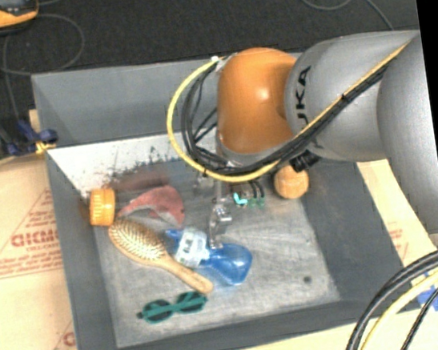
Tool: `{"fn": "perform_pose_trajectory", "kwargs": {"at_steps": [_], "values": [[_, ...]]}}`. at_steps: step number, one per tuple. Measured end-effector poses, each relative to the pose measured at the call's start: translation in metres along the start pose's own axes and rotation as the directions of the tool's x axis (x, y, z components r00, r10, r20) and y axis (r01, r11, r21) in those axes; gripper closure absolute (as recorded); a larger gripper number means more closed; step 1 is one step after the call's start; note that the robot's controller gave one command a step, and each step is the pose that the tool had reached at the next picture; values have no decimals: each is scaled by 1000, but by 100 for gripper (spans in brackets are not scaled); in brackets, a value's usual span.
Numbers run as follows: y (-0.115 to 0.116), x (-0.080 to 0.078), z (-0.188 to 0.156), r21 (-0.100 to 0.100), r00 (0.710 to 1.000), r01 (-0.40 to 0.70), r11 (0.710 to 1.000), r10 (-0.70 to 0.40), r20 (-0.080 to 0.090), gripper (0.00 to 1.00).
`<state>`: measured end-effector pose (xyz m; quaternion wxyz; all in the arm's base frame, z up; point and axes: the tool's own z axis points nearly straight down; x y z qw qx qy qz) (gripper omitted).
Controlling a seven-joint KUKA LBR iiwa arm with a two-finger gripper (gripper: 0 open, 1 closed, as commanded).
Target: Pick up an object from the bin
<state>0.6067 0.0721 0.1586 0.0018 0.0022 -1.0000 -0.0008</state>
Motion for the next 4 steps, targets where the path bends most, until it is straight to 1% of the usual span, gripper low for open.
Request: {"fn": "perform_pose_trajectory", "kwargs": {"at_steps": [1,2,3,4], "values": [[0,-2,-4,-1,1000,-1,1000,1,8,0],[-12,24,60,-4,999,-31,999,31,12,0],[-14,33,66,-1,997,-77,997,77,6,0],[-17,45,58,3,999,-45,999,45,5,0]]}}
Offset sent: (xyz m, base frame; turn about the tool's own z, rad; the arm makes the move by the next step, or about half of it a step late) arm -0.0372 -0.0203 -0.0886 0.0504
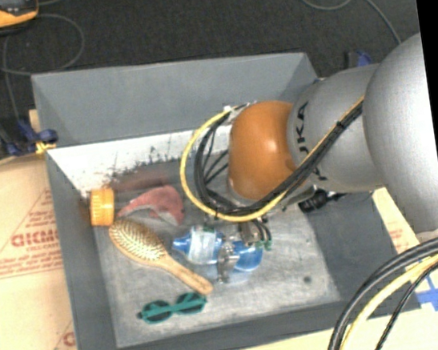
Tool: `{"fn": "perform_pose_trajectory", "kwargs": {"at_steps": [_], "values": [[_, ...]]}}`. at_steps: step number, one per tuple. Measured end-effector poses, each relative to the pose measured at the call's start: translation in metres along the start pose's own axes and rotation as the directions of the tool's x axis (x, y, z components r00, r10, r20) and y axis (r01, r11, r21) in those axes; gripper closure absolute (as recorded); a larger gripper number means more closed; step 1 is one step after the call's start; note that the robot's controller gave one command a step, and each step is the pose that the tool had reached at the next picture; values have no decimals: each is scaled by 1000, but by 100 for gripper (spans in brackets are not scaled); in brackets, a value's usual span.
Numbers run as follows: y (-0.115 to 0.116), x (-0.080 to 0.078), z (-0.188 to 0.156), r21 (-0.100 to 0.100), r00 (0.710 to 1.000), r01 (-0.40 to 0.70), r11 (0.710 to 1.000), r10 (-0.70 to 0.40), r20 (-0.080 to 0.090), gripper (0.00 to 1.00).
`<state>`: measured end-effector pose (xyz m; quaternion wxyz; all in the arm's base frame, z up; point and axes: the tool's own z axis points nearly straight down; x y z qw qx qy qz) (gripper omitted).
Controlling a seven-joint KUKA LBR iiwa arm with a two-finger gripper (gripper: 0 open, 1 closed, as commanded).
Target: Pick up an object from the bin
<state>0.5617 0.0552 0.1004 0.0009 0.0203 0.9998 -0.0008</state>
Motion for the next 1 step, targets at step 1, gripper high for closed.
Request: {"fn": "perform_pose_trajectory", "kwargs": {"at_steps": [1], "values": [[11,13,21,-3,984,-178,984,178,5,0]]}}
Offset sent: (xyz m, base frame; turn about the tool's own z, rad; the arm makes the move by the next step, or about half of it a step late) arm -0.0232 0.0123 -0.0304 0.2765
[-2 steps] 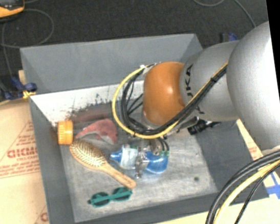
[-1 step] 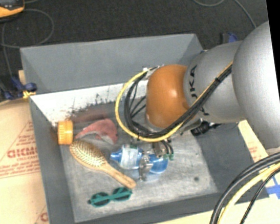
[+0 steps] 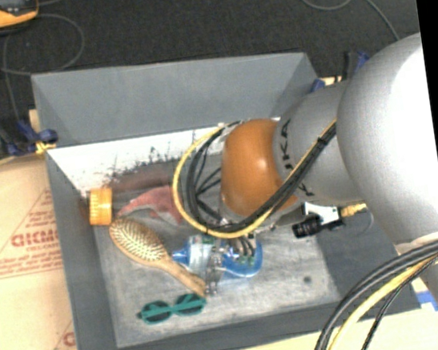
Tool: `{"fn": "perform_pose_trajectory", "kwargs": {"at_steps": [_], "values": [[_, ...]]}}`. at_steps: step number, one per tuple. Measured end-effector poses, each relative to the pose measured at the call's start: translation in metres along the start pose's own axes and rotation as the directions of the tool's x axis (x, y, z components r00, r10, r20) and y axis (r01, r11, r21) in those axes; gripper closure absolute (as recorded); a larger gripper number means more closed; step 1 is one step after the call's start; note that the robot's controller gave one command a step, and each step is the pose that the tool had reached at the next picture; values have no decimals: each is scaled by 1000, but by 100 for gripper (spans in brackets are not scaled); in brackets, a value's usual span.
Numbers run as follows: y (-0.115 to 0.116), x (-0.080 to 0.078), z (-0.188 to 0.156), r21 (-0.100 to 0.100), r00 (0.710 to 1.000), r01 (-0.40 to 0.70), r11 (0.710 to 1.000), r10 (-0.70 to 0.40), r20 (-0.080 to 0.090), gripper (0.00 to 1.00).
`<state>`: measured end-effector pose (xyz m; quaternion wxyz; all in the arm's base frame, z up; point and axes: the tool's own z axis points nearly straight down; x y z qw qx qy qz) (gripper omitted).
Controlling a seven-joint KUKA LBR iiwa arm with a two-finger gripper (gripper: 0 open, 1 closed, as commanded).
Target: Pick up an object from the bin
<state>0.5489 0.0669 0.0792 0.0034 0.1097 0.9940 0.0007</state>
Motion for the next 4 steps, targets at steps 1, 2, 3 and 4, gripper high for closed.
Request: {"fn": "perform_pose_trajectory", "kwargs": {"at_steps": [1,2,3,4], "values": [[-1,5,3,-4,995,-96,995,96,6,100],[-1,5,3,-4,995,-96,995,96,6,100],[-2,7,-2,-1,995,-96,995,96,1,100],[-2,7,-26,1,995,-95,995,95,-5,100]]}}
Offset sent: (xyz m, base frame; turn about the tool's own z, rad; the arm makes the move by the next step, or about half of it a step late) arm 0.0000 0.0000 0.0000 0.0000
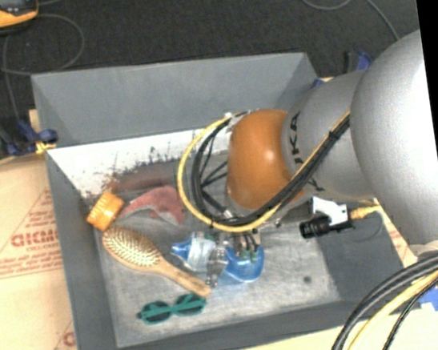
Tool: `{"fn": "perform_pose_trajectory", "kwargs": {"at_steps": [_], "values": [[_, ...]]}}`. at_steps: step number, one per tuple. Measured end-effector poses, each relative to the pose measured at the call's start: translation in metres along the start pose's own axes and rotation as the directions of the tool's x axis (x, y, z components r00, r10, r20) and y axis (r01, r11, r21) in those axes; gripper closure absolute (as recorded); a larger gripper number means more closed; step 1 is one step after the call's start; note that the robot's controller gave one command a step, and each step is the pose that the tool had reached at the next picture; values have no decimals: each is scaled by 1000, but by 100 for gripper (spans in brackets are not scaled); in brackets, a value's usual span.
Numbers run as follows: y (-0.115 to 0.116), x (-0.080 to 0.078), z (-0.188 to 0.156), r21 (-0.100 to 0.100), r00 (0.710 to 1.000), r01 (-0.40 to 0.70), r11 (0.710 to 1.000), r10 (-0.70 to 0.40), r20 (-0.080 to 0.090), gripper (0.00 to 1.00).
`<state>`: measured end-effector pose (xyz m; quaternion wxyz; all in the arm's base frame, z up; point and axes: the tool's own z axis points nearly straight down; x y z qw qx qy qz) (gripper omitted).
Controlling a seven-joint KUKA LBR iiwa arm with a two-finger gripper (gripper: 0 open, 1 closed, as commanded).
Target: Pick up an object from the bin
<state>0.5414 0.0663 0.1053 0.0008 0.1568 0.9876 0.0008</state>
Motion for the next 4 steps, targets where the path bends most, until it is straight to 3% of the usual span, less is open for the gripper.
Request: {"fn": "perform_pose_trajectory", "kwargs": {"at_steps": [3,4], "values": [[0,-1,-28,-1,1000,1,1000,-1,1,100],[-1,0,-38,3,1000,2,1000,-2,-6,100]]}}
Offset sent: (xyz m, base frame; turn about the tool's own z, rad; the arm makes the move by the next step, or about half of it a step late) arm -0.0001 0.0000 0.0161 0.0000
